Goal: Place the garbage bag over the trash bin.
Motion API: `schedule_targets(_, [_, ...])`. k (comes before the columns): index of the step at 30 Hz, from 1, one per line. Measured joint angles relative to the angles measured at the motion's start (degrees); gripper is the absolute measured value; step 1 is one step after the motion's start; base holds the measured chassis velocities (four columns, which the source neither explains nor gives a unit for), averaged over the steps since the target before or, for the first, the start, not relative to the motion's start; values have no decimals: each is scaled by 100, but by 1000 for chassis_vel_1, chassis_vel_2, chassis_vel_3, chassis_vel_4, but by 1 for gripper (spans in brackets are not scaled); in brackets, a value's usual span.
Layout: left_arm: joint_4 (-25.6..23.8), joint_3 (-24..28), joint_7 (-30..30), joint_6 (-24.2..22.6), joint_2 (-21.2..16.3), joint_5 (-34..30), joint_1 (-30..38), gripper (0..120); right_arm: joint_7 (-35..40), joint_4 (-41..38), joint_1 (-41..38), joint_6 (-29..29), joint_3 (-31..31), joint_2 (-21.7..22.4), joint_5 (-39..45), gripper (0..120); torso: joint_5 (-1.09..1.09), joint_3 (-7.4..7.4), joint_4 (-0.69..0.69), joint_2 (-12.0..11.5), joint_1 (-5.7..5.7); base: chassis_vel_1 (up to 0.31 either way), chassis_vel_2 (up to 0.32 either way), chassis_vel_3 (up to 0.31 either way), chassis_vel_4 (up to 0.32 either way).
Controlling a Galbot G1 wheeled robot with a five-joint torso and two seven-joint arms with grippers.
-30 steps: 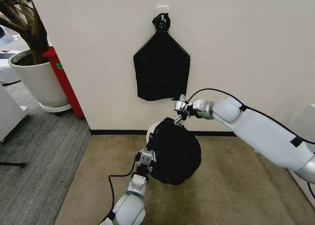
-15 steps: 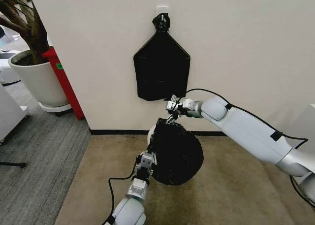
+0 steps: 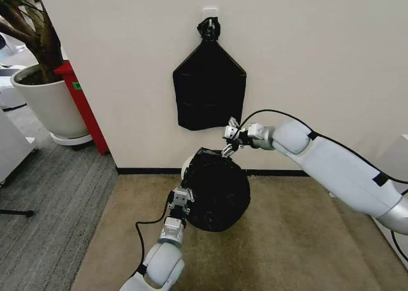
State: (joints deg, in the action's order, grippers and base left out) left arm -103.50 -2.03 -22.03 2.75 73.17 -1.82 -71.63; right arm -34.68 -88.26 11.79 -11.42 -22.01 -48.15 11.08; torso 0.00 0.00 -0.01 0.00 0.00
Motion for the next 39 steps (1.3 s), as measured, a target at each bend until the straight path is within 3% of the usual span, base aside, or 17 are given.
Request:
schedule_targets(16, [-436,38,15,-50,8,49,-216,1,0,122,266,48,126,8,-67,100,0,0,1,0,0,0,0,0,0])
schedule_targets(29, [-744,273,89,16,-33,361,-644,1,-130,834,-66,233,-73,-472,-191,100,0,0,1,0,0,0,0,0,0])
schedule_targets(39, [-779,251,100,102,-45,440,-769,1,-192,1107,-179,317,-213,-597,-248,100,0,0,1,0,0,0,0,0,0])
